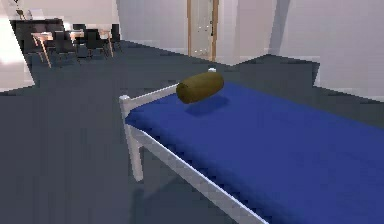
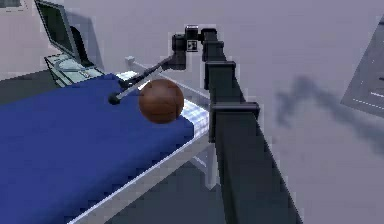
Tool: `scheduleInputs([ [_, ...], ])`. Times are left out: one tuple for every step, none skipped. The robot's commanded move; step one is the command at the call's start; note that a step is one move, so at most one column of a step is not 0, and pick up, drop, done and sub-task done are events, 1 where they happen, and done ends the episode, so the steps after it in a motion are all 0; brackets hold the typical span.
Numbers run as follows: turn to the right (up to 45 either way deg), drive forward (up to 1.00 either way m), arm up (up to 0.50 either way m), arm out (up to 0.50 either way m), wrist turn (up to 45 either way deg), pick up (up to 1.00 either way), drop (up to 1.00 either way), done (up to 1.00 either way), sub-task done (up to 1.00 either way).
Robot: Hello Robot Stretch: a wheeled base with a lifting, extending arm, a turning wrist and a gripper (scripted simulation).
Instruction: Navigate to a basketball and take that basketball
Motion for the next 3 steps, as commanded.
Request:
scheduleInputs([
  [0.0, 0.0, 0.0, 0.0, 45.0, 0.0, 0.0, 0.0, 0.0],
  [0.0, 0.0, 0.0, 0.0, 9.0, 0.0, 0.0, 0.0, 0.0],
  [0.0, 0.0, -0.2, 0.0, 0.0, 0.0, 0.0, 0.0, 0.0],
])
